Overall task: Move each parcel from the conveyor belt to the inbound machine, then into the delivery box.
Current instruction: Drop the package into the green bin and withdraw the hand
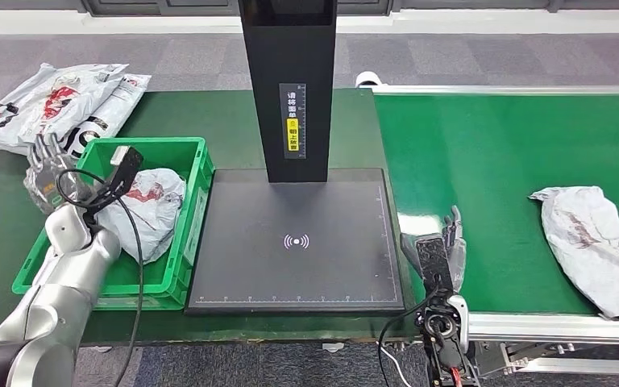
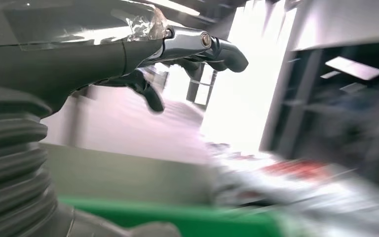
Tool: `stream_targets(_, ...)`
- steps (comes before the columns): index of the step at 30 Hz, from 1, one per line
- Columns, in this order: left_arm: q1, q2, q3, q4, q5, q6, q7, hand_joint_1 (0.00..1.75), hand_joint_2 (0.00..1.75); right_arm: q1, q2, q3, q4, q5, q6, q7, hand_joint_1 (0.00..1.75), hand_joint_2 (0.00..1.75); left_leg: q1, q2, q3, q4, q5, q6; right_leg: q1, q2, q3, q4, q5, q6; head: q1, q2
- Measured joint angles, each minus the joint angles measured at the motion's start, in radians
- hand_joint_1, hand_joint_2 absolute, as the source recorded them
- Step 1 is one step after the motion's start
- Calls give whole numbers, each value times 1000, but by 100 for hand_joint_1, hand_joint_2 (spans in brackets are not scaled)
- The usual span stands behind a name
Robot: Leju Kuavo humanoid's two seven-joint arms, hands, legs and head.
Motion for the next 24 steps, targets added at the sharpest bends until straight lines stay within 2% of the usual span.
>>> stream_targets(4,-31,-65,102,-90,157,5,-243,0,175,1,0,0,-1,-5,-8,-4,0,175,0,0,0,0,0,0,-1,0,0,0,1,1,0,0)
stream_targets(11,-60,-164,218,-113,397,-17,-511,0,175,3,0,0,0,-18,-37,-24,0,175,-1,0,0,0,0,0,-1,0,0,0,1,1,0,0)
stream_targets(13,-66,-194,222,-88,502,-91,-578,0,175,5,-1,0,-4,-23,-45,-32,0,175,-1,-1,0,0,0,0,-1,-1,0,0,1,1,0,0)
stream_targets(15,-66,-230,222,-59,581,-204,-644,0,175,10,-1,-1,-12,-23,-50,-23,0,175,-1,-3,0,0,1,1,-1,-3,1,-1,1,1,0,0)
stream_targets(18,-53,-298,222,-18,645,-358,-730,0,175,10,-2,-6,-25,-12,-62,-9,0,175,-2,-4,-1,0,1,1,-2,-5,1,-1,1,1,0,0)
stream_targets(22,-27,-379,221,22,693,-468,-788,0,175,10,-2,-18,-42,10,-74,2,0,0,-3,-3,-2,1,0,3,-3,-4,0,-1,1,2,0,0)
stream_targets(24,-21,-407,218,43,721,-526,-808,0,175,10,-3,-31,-48,20,-78,0,0,0,-4,-2,-2,1,0,3,-3,-4,0,-2,2,2,0,0)
